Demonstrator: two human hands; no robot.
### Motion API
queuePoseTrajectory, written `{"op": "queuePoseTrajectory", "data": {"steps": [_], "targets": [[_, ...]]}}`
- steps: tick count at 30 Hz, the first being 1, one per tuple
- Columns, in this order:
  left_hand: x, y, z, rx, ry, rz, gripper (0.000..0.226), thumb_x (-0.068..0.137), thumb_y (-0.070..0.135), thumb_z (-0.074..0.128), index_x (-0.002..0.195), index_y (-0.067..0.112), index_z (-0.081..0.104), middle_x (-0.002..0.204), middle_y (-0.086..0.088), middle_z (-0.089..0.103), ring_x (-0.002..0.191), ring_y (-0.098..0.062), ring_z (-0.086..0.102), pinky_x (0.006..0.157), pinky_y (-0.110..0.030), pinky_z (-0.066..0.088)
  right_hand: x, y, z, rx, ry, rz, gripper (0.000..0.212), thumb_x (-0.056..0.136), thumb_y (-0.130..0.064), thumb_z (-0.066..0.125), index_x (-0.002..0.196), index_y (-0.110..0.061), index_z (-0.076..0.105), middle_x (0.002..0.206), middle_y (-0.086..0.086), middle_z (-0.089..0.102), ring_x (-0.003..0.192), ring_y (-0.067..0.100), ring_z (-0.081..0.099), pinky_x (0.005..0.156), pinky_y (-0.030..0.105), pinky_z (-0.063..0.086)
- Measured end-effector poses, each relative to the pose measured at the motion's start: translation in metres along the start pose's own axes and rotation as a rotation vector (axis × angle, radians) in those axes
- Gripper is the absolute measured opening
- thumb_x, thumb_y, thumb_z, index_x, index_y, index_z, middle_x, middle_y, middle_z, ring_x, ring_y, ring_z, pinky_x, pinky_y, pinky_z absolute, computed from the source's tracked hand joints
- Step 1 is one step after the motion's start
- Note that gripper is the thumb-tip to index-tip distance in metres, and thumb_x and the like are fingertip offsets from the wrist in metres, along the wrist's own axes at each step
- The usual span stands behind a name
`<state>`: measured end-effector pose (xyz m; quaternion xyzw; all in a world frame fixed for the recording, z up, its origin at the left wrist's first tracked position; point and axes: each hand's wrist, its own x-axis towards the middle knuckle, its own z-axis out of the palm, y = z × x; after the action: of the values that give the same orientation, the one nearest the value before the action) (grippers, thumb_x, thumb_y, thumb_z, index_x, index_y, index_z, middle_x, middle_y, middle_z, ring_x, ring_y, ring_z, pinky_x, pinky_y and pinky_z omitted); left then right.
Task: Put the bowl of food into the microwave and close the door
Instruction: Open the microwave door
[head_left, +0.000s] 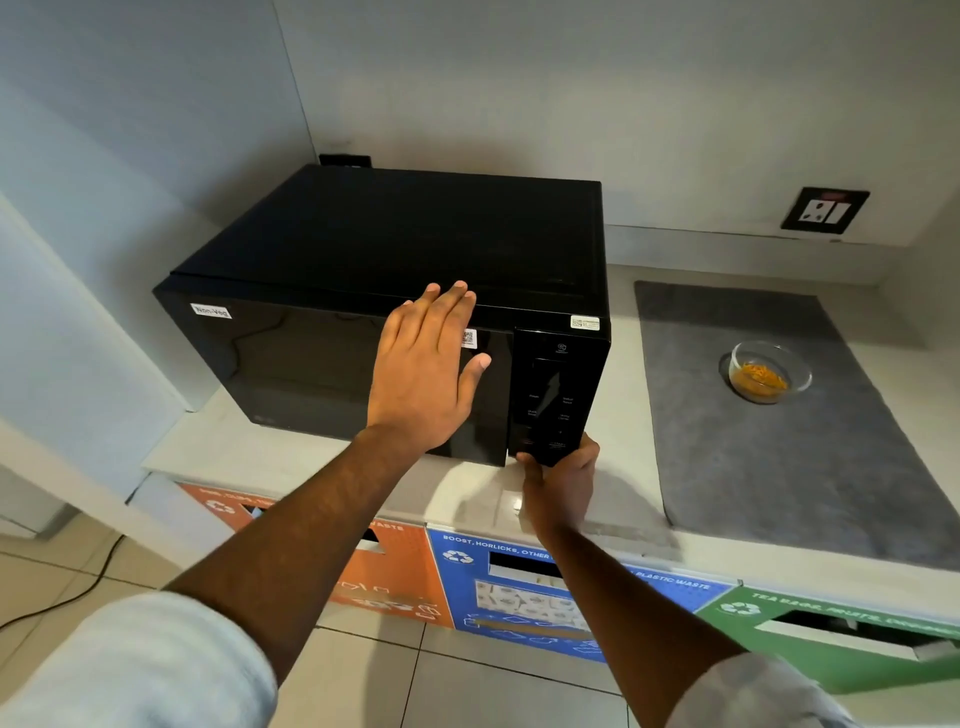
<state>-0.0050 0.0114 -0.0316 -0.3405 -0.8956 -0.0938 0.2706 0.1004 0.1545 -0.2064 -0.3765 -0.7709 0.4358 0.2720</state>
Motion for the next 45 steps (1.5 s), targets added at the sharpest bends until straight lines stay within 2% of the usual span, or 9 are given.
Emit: {"op": "queuePoseTrajectory", "data": {"steps": [10,19,22,26,28,31,34,39,45], "targets": [[-0.009,0.000,-0.011,0.015,-0.047,0.027,0.065,0.101,0.056,0.030,0.155,0.019,0.029,0.163,-0.001,0.032,0.153,-0.022,0.024,0.124,-0.041,0.016,0.000,-0.008,-0.012,0.054,-0.067,0.097,0.080,0.077,-0.039,0.086,0.139,-0.017,0.039,0.129,0.007,0.064,0.113,0.028,0.067,0.088,0.036,0.060],[-0.018,-0.001,-0.040,-0.135,-0.107,0.033,0.055,0.104,0.042,0.024,0.153,0.020,0.036,0.161,0.002,0.037,0.152,-0.018,0.028,0.125,-0.038,0.019,0.005,-0.034,-0.061,0.014,-0.177,-0.115,0.083,0.082,-0.042,0.081,0.148,-0.025,0.035,0.151,0.001,0.051,0.132,0.025,0.057,0.109,0.038,0.052],[-0.034,-0.007,-0.054,-0.162,-0.070,0.063,0.048,0.105,0.042,0.028,0.143,0.021,0.048,0.148,0.001,0.054,0.142,-0.019,0.044,0.119,-0.038,0.029,0.003,-0.060,-0.073,0.071,-0.109,-0.173,0.078,0.086,-0.041,0.078,0.149,-0.026,0.035,0.153,-0.001,0.050,0.137,0.024,0.054,0.111,0.038,0.049],[-0.049,-0.020,-0.071,-0.231,0.027,0.072,0.050,0.106,0.044,0.020,0.111,0.020,0.064,0.103,0.003,0.071,0.101,-0.020,0.064,0.098,-0.033,0.039,0.007,-0.096,-0.091,0.079,-0.046,-0.249,0.076,0.087,-0.042,0.076,0.150,-0.025,0.036,0.152,0.000,0.051,0.138,0.024,0.054,0.110,0.033,0.048],[-0.052,-0.030,-0.078,-0.287,0.061,0.035,0.057,0.106,0.042,0.017,0.102,0.017,0.069,0.093,0.002,0.075,0.091,-0.021,0.068,0.106,-0.030,0.035,0.007,-0.112,-0.099,0.072,-0.030,-0.280,0.075,0.088,-0.046,0.074,0.149,-0.025,0.035,0.152,0.000,0.051,0.138,0.023,0.053,0.108,0.030,0.047],[-0.056,-0.053,-0.082,-0.397,0.058,-0.104,0.056,0.107,0.036,0.022,0.111,0.014,0.073,0.117,-0.006,0.076,0.122,-0.024,0.064,0.121,-0.031,0.021,0.007,-0.131,-0.109,-0.022,0.009,-0.345,0.078,0.091,-0.049,0.068,0.154,-0.020,0.032,0.158,0.004,0.043,0.143,0.027,0.047,0.114,0.040,0.046],[-0.055,-0.089,-0.086,-0.463,-0.048,-0.373,0.048,0.106,0.036,0.029,0.130,0.019,0.066,0.147,-0.008,0.057,0.149,-0.036,0.033,0.123,-0.045,0.022,0.003,-0.145,-0.116,-0.142,0.026,-0.429,0.081,0.096,-0.049,0.061,0.159,-0.014,0.024,0.166,0.008,0.030,0.152,0.029,0.034,0.120,0.045,0.038],[-0.052,-0.135,-0.102,-0.446,-0.208,-0.567,0.053,0.102,0.025,0.041,0.154,0.015,0.038,0.167,-0.011,0.024,0.154,-0.040,0.016,0.125,-0.048,0.015,-0.003,-0.164,-0.117,-0.453,0.012,-0.542,0.080,0.097,-0.051,0.057,0.160,-0.013,0.025,0.171,0.008,0.019,0.159,0.028,0.012,0.128,0.049,0.021],[-0.057,-0.165,-0.120,-0.271,-0.374,-0.580,0.056,0.098,0.017,0.040,0.151,0.002,0.033,0.167,-0.015,0.018,0.154,-0.039,0.014,0.121,-0.052,0.022,-0.005,-0.178,-0.104,-0.818,0.000,-0.599,0.081,0.100,-0.061,0.037,0.162,-0.013,0.018,0.172,0.009,0.014,0.160,0.030,0.004,0.128,0.053,0.007]]}}
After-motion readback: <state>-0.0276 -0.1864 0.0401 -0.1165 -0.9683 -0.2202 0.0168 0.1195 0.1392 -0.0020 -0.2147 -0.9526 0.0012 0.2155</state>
